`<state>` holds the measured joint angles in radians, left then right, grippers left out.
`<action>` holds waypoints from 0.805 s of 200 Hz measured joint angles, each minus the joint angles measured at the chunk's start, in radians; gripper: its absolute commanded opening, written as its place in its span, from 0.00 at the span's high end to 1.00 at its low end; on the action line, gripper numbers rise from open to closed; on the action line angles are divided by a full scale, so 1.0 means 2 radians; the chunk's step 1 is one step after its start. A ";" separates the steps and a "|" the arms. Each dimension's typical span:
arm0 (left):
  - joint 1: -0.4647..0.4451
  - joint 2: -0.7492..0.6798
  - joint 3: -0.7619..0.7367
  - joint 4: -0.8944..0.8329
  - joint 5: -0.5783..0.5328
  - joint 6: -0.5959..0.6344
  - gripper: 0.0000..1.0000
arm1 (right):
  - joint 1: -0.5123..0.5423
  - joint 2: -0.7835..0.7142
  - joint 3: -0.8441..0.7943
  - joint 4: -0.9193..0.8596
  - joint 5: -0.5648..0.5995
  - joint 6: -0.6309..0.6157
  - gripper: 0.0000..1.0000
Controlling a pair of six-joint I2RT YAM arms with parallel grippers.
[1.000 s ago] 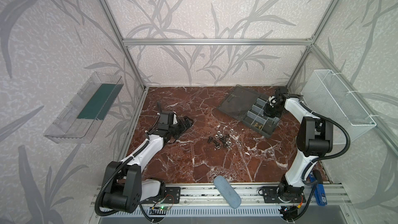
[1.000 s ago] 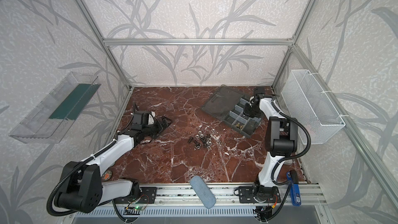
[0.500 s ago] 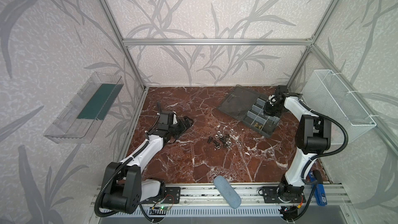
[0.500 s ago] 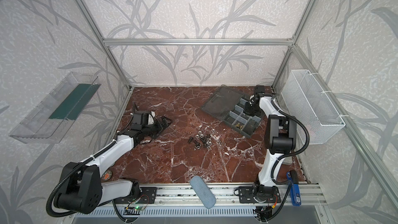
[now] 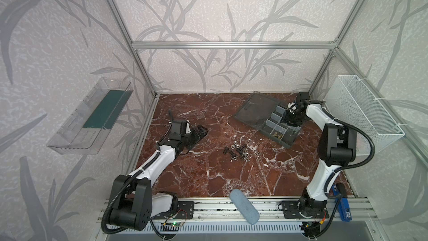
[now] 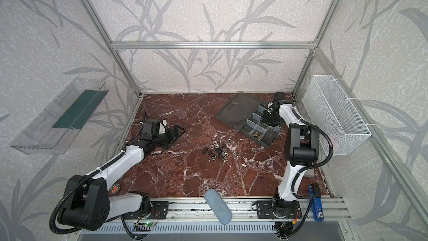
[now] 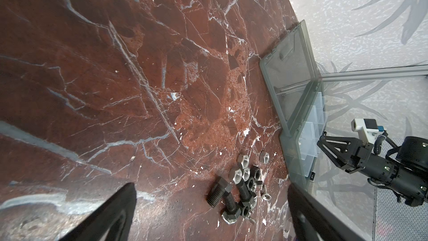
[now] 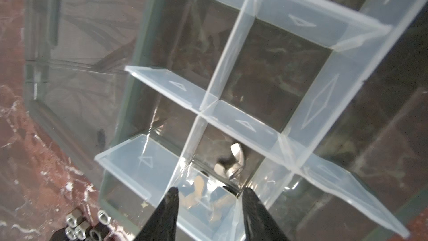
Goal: Sort the screws and nuts into containers
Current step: 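Open the right gripper to drop the steel wing nut into a compartment, then move the right gripper back over the pile to another steel wing nut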
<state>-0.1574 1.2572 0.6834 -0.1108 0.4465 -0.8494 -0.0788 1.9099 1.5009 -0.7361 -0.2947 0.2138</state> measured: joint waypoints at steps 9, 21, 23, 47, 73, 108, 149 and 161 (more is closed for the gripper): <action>0.000 0.000 0.000 0.000 0.000 0.000 0.00 | 0.003 -0.018 -0.006 -0.003 -0.009 -0.001 0.52; 0.000 0.000 0.000 0.000 0.000 0.000 0.00 | 0.008 -0.045 -0.015 -0.010 -0.014 -0.001 0.51; 0.000 0.000 0.000 0.000 0.000 0.000 0.00 | 0.010 -0.051 -0.017 -0.012 -0.014 -0.001 0.51; 0.000 0.000 0.000 0.001 0.000 0.000 0.00 | 0.050 -0.128 -0.050 -0.024 -0.014 -0.002 0.50; 0.000 0.000 0.000 0.006 0.001 -0.001 0.00 | 0.110 -0.190 -0.093 -0.030 -0.015 -0.003 0.49; 0.000 0.000 0.000 0.009 0.001 -0.004 0.01 | 0.151 -0.205 -0.150 -0.038 -0.014 -0.003 0.47; 0.000 0.001 0.000 0.012 0.002 -0.005 0.01 | 0.197 -0.181 -0.183 -0.043 -0.007 -0.014 0.43; 0.000 0.001 0.000 0.013 0.002 -0.006 0.01 | 0.211 -0.159 -0.183 -0.043 -0.003 -0.018 0.42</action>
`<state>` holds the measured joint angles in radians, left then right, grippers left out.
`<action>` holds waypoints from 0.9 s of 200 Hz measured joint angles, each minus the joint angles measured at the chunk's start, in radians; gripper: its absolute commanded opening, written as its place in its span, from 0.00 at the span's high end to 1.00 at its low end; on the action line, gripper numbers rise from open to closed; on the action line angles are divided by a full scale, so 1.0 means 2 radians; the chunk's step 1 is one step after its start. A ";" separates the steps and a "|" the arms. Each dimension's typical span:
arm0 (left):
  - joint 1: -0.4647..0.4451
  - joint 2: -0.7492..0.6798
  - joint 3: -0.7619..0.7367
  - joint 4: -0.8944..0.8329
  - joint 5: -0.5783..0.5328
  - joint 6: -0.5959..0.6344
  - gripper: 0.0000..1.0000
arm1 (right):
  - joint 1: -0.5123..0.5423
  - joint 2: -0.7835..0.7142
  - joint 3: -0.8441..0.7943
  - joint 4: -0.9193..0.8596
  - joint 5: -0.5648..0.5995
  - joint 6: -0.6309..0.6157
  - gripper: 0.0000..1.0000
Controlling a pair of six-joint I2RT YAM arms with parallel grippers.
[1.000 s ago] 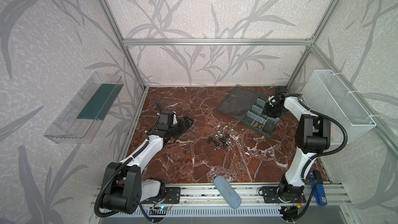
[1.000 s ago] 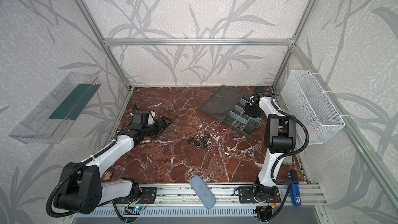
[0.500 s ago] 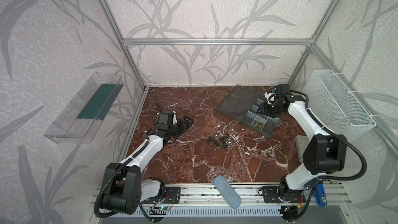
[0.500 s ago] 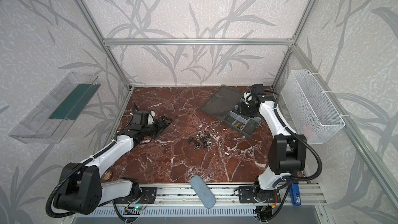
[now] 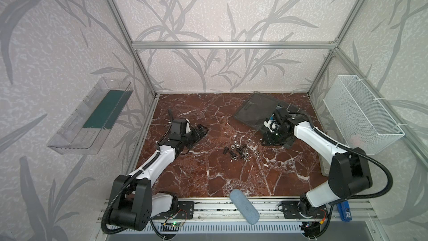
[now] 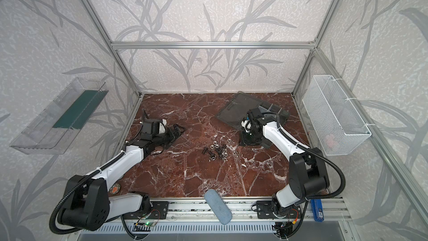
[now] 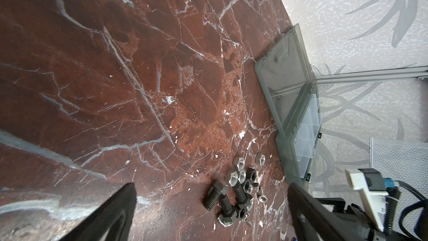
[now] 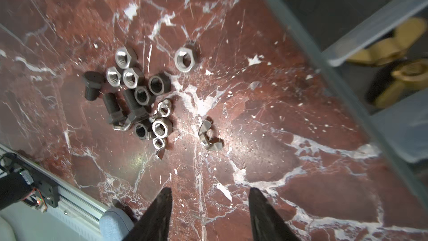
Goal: Sort the screws and nuts into containers
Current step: 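Move the right gripper back over the pile to another steel wing nut, then lower the right gripper and close it on the steel wing nut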
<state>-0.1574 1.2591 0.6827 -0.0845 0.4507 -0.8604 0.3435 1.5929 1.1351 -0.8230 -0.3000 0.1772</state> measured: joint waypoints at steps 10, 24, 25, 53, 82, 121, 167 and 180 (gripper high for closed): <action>0.000 0.000 0.000 0.001 0.000 0.000 0.01 | 0.010 0.018 0.000 0.000 0.005 -0.005 0.41; 0.000 0.000 0.000 0.001 0.001 0.000 0.00 | 0.025 0.042 -0.002 0.000 0.013 -0.011 0.41; 0.000 0.000 0.000 0.001 0.001 0.000 0.00 | 0.025 0.042 -0.002 0.000 0.013 -0.011 0.41; 0.000 0.000 0.000 0.001 0.001 0.000 0.00 | 0.039 0.061 -0.003 -0.002 0.019 -0.021 0.40; 0.000 0.000 0.000 0.001 0.000 0.000 0.01 | 0.046 0.080 0.002 -0.002 0.025 -0.030 0.40; 0.000 0.000 0.000 0.001 0.000 0.000 0.00 | 0.055 0.118 0.025 -0.001 0.036 -0.042 0.40; 0.000 0.000 0.000 0.001 0.000 0.000 0.00 | 0.060 0.138 0.033 -0.001 0.042 -0.050 0.43; 0.000 0.000 0.000 0.001 0.000 0.000 0.01 | 0.062 0.139 0.033 0.000 0.042 -0.051 0.45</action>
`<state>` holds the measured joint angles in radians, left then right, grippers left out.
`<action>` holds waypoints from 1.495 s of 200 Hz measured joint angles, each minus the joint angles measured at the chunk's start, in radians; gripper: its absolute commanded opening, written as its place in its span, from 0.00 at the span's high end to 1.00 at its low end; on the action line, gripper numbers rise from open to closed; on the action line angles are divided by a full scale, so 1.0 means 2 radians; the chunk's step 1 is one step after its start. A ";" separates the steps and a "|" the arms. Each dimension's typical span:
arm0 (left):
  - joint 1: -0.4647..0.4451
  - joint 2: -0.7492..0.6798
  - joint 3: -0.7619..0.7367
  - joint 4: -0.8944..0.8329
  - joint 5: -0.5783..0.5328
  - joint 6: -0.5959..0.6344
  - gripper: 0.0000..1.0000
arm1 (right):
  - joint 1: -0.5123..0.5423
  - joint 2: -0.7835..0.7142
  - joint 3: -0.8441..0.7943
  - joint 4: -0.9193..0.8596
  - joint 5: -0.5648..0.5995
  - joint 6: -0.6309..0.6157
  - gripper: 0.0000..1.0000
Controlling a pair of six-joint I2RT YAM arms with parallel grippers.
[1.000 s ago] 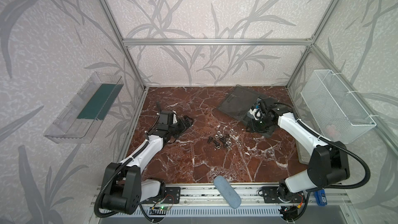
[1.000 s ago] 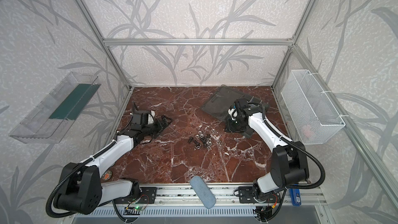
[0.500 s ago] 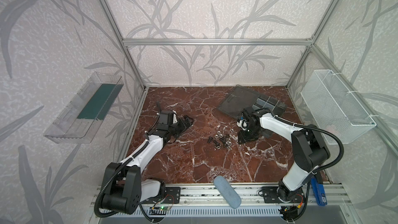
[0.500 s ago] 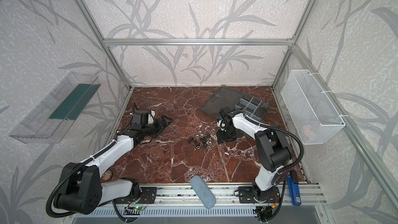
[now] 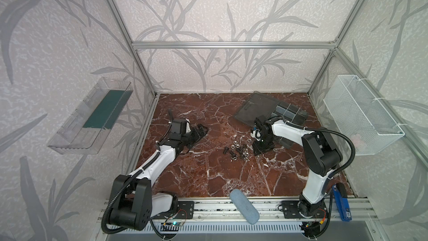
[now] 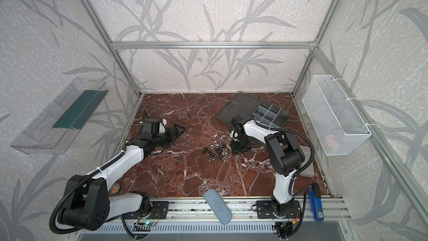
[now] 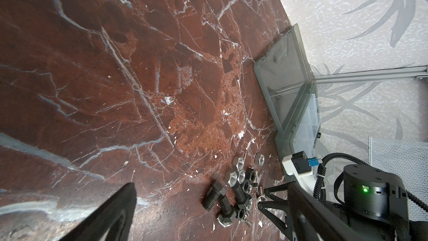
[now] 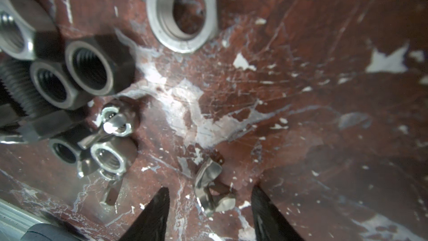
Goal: Sort the screws and nuts into containers
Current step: 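Lower the right gripper and close it on the steel wing nut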
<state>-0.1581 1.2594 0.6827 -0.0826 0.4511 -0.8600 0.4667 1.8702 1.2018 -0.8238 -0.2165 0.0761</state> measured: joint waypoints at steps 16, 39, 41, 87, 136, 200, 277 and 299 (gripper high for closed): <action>0.000 0.000 0.000 0.000 0.000 0.000 0.01 | 0.001 0.001 0.000 0.000 0.002 -0.001 0.47; 0.000 0.000 0.000 0.000 0.000 0.000 0.01 | 0.004 0.002 0.001 0.000 0.008 -0.001 0.50; 0.000 0.000 0.000 0.000 0.000 0.000 0.01 | 0.005 0.003 0.002 0.000 0.010 0.000 0.50; 0.000 0.002 0.000 0.000 0.000 0.000 0.01 | 0.024 0.006 0.004 -0.002 0.034 0.004 0.59; 0.000 0.003 0.000 0.000 0.000 0.000 0.00 | 0.032 0.007 0.004 0.001 0.047 0.015 0.70; 0.000 0.003 -0.006 0.000 0.000 0.000 0.01 | 0.032 0.008 0.004 0.002 0.052 0.024 0.72; 0.000 0.003 -0.007 0.000 0.000 0.000 0.01 | 0.033 0.014 0.013 -0.005 0.056 0.033 0.89; 0.000 0.003 -0.007 0.000 0.000 0.000 0.01 | 0.035 0.012 0.011 0.000 0.049 0.035 0.96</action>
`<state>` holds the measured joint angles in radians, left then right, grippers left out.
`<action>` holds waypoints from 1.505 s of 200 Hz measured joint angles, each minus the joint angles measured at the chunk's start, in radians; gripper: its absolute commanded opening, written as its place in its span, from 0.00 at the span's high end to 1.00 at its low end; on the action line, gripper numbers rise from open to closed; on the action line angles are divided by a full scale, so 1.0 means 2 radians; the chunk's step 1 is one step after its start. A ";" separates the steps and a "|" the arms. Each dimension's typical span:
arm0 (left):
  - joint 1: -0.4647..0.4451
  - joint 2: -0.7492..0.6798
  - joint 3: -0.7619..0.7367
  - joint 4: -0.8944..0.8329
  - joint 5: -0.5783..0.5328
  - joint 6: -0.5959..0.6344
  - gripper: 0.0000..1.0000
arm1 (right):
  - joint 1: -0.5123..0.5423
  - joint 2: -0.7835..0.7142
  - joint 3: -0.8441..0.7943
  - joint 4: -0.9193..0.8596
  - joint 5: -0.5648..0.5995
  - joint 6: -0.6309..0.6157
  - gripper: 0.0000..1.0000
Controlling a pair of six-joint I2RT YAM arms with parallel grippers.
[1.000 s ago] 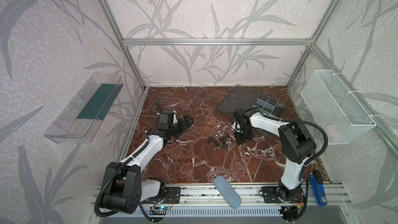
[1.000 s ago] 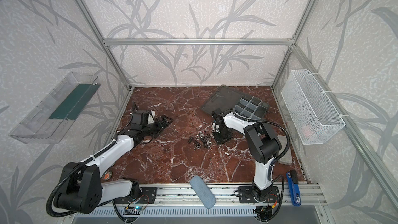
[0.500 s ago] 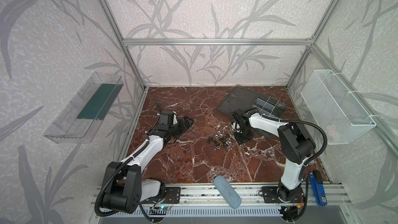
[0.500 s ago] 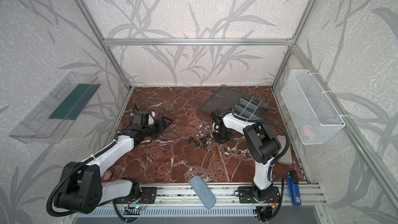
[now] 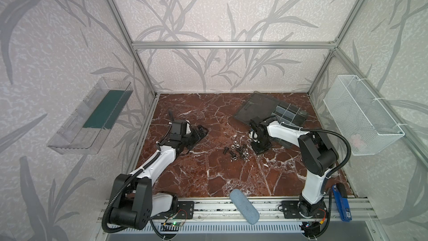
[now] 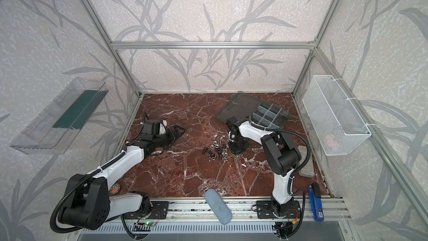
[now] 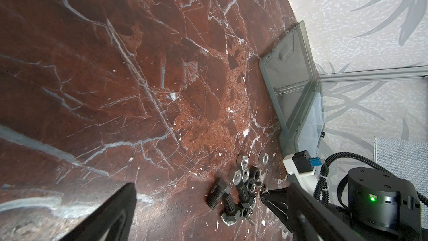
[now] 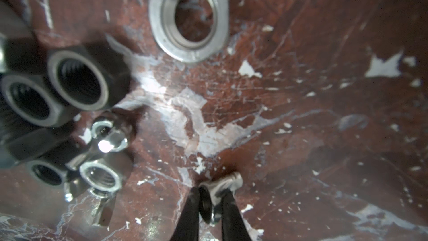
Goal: Sort the screws and nuts into containers
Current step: 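Lower the right gripper and close it on the steel wing nut, then lift the steel wing nut and carry it over the organizer box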
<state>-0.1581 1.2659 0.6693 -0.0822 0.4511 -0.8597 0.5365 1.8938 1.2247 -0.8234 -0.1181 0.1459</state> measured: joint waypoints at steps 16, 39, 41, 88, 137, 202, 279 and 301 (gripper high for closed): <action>0.000 0.000 0.000 0.000 0.000 0.000 0.01 | 0.000 -0.007 -0.007 0.010 -0.007 0.000 0.99; 0.000 0.000 0.000 0.000 0.000 0.000 0.01 | -0.001 -0.017 -0.012 0.019 -0.013 0.000 1.00; 0.000 0.000 0.000 0.000 0.000 0.001 0.01 | -0.001 -0.018 -0.012 0.019 -0.013 0.000 1.00; 0.000 0.000 0.000 0.000 0.000 0.001 0.00 | -0.058 -0.061 0.016 0.016 -0.017 -0.003 1.00; 0.000 0.000 0.000 0.000 0.000 0.001 0.01 | -0.179 -0.072 0.094 0.014 -0.001 -0.004 1.00; 0.000 0.000 0.000 0.000 0.000 0.001 0.00 | -0.262 -0.017 0.150 0.018 0.026 0.002 1.00; 0.000 -0.002 0.000 -0.005 0.000 0.001 0.00 | -0.268 0.034 0.189 0.021 0.059 0.000 1.00; 0.000 -0.004 0.000 -0.007 0.000 0.001 0.00 | -0.267 0.039 0.190 0.021 0.061 -0.001 1.00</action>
<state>-0.1581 1.2572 0.6693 -0.0959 0.4511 -0.8574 0.0017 1.9717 1.6039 -0.7818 0.0040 0.1444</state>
